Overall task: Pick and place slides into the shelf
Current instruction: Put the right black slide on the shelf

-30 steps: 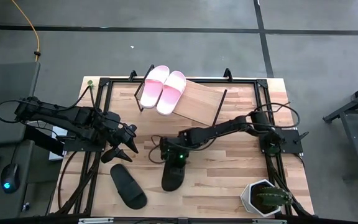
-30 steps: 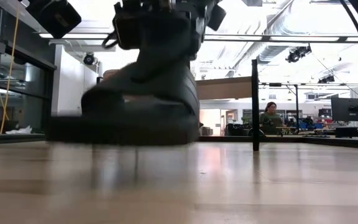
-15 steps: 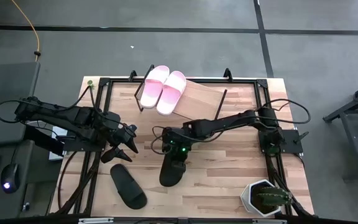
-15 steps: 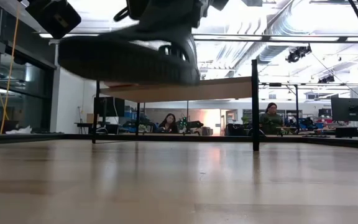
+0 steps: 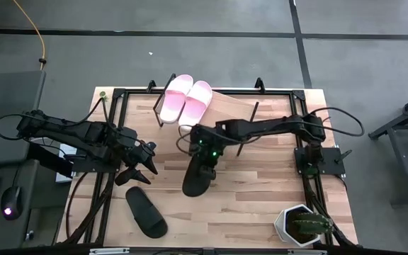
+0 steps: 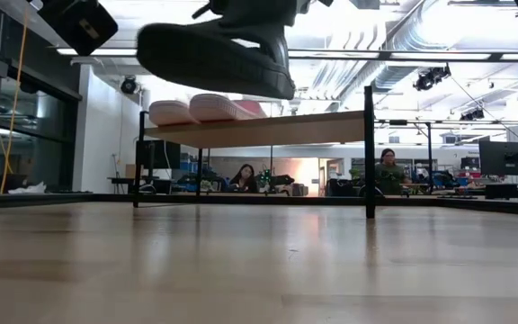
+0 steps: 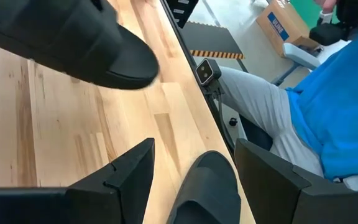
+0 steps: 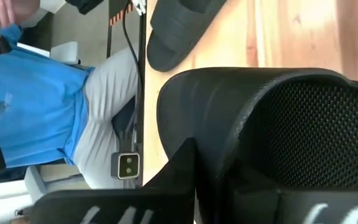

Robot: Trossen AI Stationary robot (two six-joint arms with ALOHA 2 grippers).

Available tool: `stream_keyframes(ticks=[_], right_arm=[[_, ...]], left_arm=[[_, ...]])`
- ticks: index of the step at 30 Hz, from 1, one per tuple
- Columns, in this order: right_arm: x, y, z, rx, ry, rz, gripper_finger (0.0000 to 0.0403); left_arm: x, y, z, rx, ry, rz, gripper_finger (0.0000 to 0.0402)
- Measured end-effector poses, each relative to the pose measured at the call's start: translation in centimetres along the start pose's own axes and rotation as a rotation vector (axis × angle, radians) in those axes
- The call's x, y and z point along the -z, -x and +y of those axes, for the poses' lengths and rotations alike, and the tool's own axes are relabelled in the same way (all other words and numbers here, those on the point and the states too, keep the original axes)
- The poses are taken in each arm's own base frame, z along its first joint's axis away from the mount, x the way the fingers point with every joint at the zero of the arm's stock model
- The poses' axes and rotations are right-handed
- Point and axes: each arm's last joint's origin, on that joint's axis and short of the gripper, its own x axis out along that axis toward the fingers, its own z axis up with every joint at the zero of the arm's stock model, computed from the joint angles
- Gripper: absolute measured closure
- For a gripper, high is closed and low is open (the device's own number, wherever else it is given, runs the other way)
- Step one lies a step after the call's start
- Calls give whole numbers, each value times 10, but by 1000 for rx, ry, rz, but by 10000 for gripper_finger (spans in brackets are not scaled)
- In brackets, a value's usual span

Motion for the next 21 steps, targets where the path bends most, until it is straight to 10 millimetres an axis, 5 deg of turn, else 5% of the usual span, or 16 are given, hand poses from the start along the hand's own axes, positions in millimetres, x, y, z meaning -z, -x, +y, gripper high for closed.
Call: stream_keyframes(ticks=[21], right_arm=[[-4,57,-61,50,-129,14,396]], left_arm=[[0,0,0,0,0,0,192]])
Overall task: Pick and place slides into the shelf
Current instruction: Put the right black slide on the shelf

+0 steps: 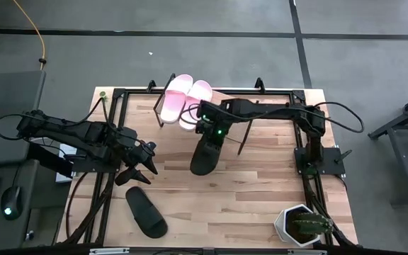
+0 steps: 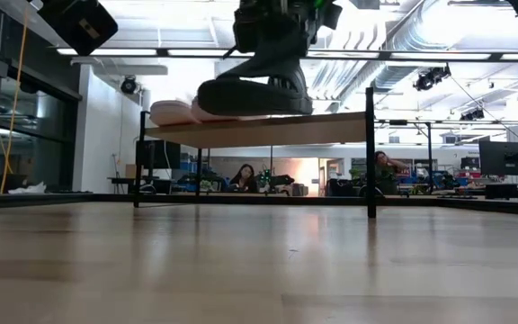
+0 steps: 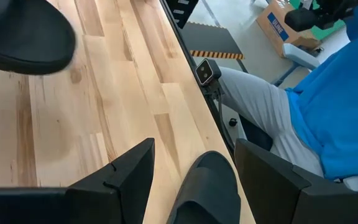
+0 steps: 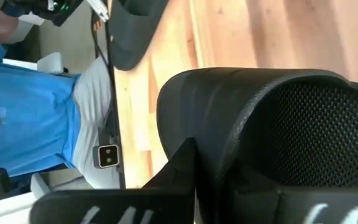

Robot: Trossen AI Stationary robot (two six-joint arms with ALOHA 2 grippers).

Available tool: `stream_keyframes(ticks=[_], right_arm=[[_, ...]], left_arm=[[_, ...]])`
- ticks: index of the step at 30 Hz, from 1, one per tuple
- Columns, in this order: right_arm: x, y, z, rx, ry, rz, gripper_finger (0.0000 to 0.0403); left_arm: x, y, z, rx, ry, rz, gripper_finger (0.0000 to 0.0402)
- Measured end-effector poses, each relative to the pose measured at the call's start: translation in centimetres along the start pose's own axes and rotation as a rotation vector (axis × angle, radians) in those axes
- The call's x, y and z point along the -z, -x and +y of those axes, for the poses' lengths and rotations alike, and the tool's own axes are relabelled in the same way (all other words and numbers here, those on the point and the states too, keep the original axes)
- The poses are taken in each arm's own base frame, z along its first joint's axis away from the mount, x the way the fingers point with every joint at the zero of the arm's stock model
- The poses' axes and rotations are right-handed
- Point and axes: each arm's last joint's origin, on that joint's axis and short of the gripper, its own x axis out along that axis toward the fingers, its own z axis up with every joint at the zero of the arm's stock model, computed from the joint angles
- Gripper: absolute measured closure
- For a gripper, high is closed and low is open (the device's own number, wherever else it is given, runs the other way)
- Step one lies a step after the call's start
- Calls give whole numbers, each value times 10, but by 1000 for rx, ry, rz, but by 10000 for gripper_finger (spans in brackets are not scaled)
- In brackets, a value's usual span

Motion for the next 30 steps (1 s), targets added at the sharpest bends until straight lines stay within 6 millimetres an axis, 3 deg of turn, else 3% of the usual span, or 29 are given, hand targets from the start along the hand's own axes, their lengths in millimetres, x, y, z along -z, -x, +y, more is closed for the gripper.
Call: stream_keyframes(ticks=[16,30], right_arm=[[11,64,9,54,90,-92,396],[22,87,-13,159,49,-35,396]], left_arm=[[0,0,1,-20,-19,-5,192],[0,0,1,-26,-19,-7,192]])
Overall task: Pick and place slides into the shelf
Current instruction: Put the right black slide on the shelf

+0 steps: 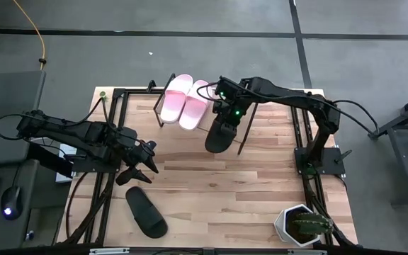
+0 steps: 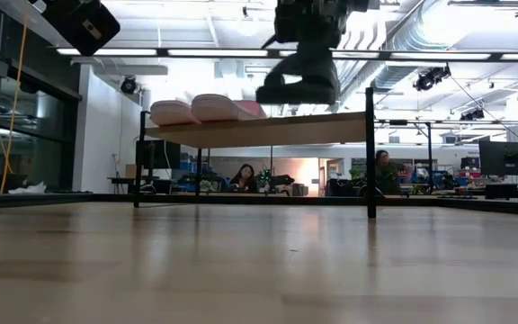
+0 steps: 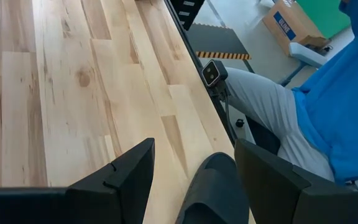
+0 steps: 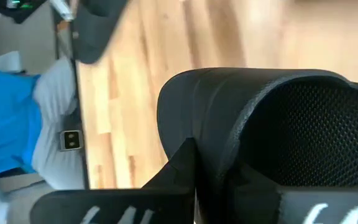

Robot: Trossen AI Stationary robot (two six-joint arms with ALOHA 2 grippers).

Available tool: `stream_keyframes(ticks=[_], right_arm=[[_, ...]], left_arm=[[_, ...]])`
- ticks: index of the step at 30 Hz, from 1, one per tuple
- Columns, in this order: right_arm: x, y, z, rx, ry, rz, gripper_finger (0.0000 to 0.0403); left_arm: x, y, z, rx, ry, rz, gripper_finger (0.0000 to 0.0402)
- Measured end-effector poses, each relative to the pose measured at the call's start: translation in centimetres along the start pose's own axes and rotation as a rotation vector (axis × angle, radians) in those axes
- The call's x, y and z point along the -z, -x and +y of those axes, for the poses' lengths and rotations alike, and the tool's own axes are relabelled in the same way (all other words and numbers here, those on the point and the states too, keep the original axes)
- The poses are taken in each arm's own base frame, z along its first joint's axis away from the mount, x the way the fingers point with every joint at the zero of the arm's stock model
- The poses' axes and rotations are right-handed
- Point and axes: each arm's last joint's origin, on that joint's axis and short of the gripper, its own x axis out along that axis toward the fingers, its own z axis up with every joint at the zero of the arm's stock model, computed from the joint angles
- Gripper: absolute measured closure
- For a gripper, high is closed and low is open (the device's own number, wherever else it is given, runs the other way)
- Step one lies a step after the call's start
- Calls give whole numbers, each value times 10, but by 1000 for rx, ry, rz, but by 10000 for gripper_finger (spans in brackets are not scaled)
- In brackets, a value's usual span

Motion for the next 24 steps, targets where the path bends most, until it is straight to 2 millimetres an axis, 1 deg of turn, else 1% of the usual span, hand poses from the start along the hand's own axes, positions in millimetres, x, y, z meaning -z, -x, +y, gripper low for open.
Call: stream_keyframes(ticks=[5,10,14,21,24], right_arm=[[0,6,-11,47,-13,-14,396],[2,11,-18,52,-43,-1,396],[6,13,-21,53,-56,32,396],[7,13,-21,54,-51,42,396],[10,17,-22,58,-64,55,396]], left_arm=[[0,0,0,-2,0,0,192],[0,0,0,-2,1,0,192],[0,0,0,-2,1,0,192],[0,0,0,-1,1,0,192],[0,0,0,-1,1,1,192]])
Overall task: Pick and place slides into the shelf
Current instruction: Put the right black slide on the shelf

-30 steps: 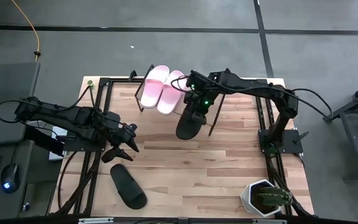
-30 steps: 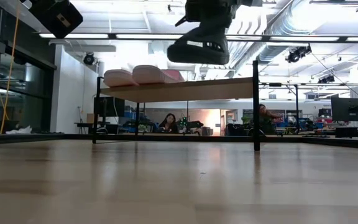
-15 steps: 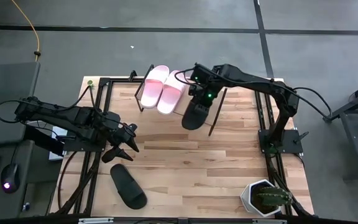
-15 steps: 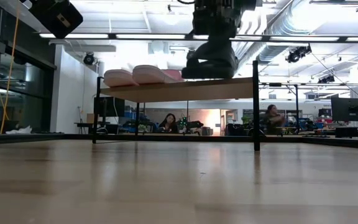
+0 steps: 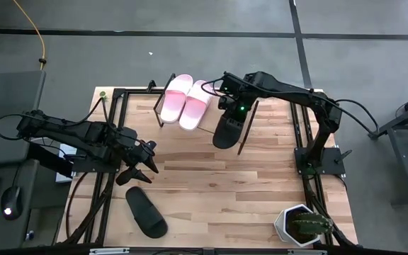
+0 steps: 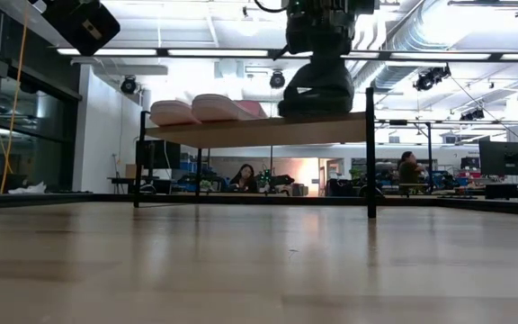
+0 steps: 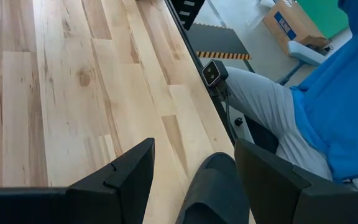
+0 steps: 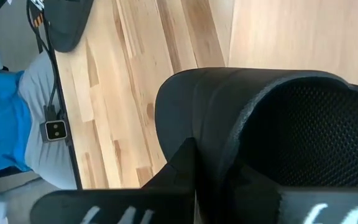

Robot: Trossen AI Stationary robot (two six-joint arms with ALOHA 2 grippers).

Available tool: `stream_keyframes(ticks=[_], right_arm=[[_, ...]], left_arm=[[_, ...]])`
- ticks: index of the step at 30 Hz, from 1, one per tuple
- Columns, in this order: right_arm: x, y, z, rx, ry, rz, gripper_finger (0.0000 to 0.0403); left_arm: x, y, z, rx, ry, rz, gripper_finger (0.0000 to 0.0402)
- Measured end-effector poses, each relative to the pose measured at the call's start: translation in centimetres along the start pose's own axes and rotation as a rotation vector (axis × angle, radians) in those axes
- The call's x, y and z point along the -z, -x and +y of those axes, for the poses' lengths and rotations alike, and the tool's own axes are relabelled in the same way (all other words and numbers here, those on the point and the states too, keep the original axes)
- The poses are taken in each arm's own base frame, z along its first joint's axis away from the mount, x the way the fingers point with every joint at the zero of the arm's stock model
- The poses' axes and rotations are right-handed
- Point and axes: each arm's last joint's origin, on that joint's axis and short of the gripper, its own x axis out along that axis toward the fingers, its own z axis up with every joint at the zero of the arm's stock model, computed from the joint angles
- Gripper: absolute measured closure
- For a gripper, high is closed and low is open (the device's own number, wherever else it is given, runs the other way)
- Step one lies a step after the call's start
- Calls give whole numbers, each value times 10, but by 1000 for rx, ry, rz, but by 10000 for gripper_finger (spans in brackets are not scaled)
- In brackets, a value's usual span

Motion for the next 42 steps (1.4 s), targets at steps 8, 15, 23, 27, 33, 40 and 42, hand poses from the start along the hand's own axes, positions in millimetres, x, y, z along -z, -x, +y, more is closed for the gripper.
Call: stream_keyframes(ticks=[8,15,23,27,33,40,42], right_arm=[[11,32,0,51,-24,-80,396],[15,43,6,70,-2,-121,396],[23,24,-3,51,-9,-56,396],[24,15,-7,1,1,-54,396],[26,10,-9,-13,-1,-53,396],[25,10,-9,-15,1,-57,395],[25,10,-9,-19,-7,-56,392]], left_arm=[[0,0,0,-2,0,-1,192],[0,0,0,-16,0,-4,192],[0,0,1,-22,9,-5,192],[0,0,1,-21,10,-6,192],[0,0,1,-22,21,-6,192],[0,0,1,-21,26,-6,192],[0,0,1,-21,25,-6,192]])
